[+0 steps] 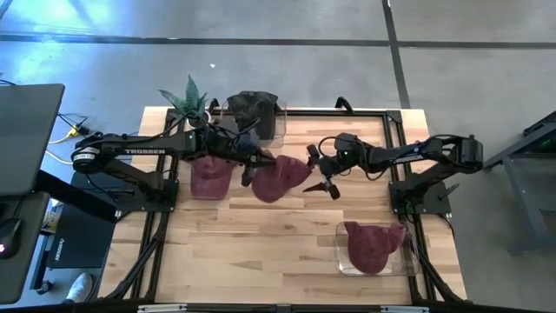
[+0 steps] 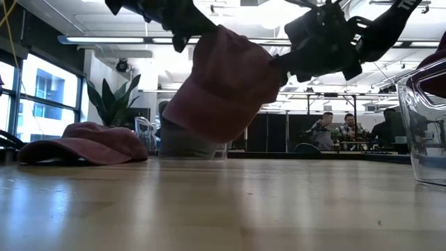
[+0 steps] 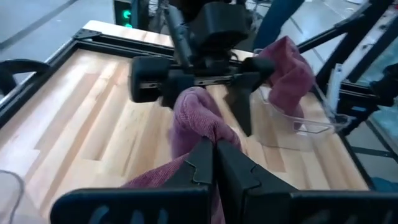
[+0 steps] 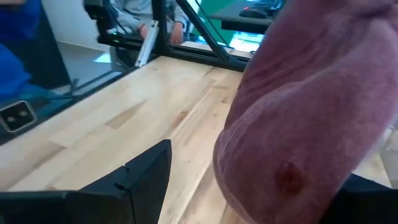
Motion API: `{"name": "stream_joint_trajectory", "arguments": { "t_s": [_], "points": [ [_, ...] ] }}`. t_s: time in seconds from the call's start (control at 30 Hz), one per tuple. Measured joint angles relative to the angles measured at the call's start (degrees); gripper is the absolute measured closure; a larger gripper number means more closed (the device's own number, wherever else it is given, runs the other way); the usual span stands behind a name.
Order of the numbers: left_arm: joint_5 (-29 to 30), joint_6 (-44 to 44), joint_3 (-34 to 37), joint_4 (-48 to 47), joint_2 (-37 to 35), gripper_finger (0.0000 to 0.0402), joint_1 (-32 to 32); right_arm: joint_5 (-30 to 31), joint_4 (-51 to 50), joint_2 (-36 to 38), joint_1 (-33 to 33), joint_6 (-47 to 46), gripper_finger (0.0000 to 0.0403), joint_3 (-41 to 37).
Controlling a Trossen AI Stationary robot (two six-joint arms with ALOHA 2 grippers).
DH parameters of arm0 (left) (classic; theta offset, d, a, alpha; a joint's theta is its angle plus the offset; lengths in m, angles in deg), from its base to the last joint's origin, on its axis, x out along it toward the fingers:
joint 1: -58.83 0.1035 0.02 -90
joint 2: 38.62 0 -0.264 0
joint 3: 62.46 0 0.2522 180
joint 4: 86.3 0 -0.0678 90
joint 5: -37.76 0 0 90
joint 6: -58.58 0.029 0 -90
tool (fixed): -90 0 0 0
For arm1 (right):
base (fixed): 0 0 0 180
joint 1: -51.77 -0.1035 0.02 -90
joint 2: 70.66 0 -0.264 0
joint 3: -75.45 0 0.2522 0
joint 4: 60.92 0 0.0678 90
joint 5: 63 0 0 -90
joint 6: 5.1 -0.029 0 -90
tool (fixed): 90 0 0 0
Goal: Pick & Place hat
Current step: Put the bottom red cap into the bottom transparent bin
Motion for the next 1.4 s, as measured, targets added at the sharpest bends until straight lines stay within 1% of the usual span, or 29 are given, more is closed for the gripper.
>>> {"name": "stream_joint_trajectory", "arguments": {
  "t_s": [0.1,0.2,0.3,0.4,0.47,0.5,0.57,0.67,0.73,0.83,0.93,1.03,1.1,1.17,1.23,1.3,1.4],
  "points": [
    [2.1,0.0,0.0,-0.1,0.0,0.0401,0.0,-2.9,0.2,0.0,-0.5,-3.0,0.0165,0.0],
    [4.1,0.0,0.0,-0.1,0.0,0.0401,0.0,-4.6,0.6,0.0,-1.2,-5.7,0.0203,0.0],
    [5.2,0.0,0.0,-0.1,0.0,0.0401,0.0,-4.9,0.2,0.2,-1.6,-7.4,0.0260,0.0],
    [5.1,0.0,0.0,-0.1,0.0,0.0401,0.0,-6.3,-0.8,1.4,-1.6,-7.4,0.0332,0.0],
    [4.3,0.2,0.0,0.0,0.0,0.0400,0.0,-8.0,-1.3,3.3,-1.6,-7.2,0.0378,0.0],
    [3.2,0.5,0.0,0.1,0.0,0.0398,0.0,-8.8,-1.7,4.4,-1.6,-7.0,0.0390,0.0],
    [-0.8,2.2,0.0,0.1,0.0,0.0387,0.0,-10.1,-2.0,6.7,-1.6,-8.1,0.0388,0.0],
    [-6.7,6.1,0.0,0.5,0.1,0.0353,0.0,-14.4,-2.2,9.3,-1.5,-10.0,0.0385,0.0],
    [-10.5,8.5,-0.1,3.2,1.7,0.0320,0.0,-16.8,-2.1,10.6,-1.5,-10.0,0.0396,0.0],
    [-14.9,11.1,0.1,5.5,4.1,0.0264,0.0,-18.0,-1.2,11.4,-1.6,-10.3,0.0395,0.0],
    [-15.9,13.9,-0.2,9.8,7.1,0.0209,0.0,-18.7,1.7,11.5,-1.6,-11.3,0.0397,0.0],
    [-15.9,15.4,-0.1,12.7,11.4,0.0163,0.0,-19.6,3.7,11.5,-1.6,-11.2,0.0399,0.0],
    [-16.1,15.7,-0.1,14.4,14.7,0.0141,0.1,-20.4,4.4,11.5,-1.6,-12.2,0.0397,0.6],
    [-18.6,15.8,0.0,16.0,17.3,0.0126,0.7,-21.4,4.4,11.5,-1.6,-12.8,0.0399,2.3],
    [-23.0,15.5,0.0,19.1,19.8,0.0118,1.5,-23.0,4.4,11.5,-1.6,-12.6,0.0400,4.1],
    [-29.2,14.6,0.0,23.2,22.6,0.0114,2.7,-24.4,4.4,11.5,-1.5,-12.6,0.0399,5.8],
    [-39.6,11.6,0.0,34.9,26.7,0.0113,3.7,-25.8,4.1,11.5,-0.9,-12.5,0.0400,7.6]
  ]
}}
